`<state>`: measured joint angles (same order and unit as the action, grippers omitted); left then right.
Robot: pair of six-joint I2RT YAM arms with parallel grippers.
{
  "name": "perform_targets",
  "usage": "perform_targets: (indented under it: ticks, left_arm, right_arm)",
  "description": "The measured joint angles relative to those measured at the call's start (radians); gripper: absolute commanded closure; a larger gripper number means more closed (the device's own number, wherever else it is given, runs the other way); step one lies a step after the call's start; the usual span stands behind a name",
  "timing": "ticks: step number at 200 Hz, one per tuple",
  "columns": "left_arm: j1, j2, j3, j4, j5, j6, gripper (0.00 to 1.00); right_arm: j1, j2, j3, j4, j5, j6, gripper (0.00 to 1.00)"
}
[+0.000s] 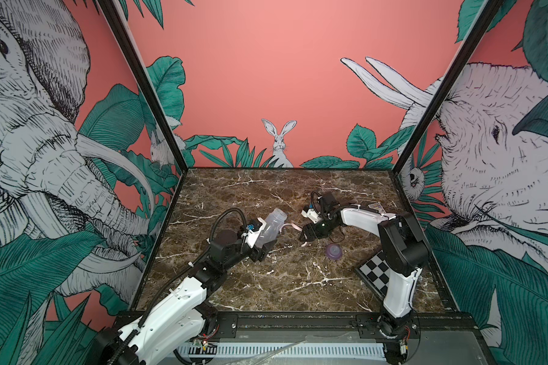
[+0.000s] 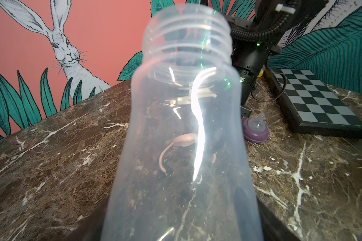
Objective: Assemble the baby bottles
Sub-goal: Pick up the handle at the center of the board.
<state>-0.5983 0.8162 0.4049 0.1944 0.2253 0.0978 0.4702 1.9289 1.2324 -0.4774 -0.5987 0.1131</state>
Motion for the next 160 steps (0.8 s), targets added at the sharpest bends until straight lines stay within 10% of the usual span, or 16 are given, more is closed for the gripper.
perform_targets:
  ticks: [160]
  left_arm:
    - [0.000, -0.026, 0.000, -0.026, -0.007, 0.000, 0.40]
  right_arm:
    - [-0.002, 0.045, -0.063, 0.257, -0.068, 0.087, 0.79]
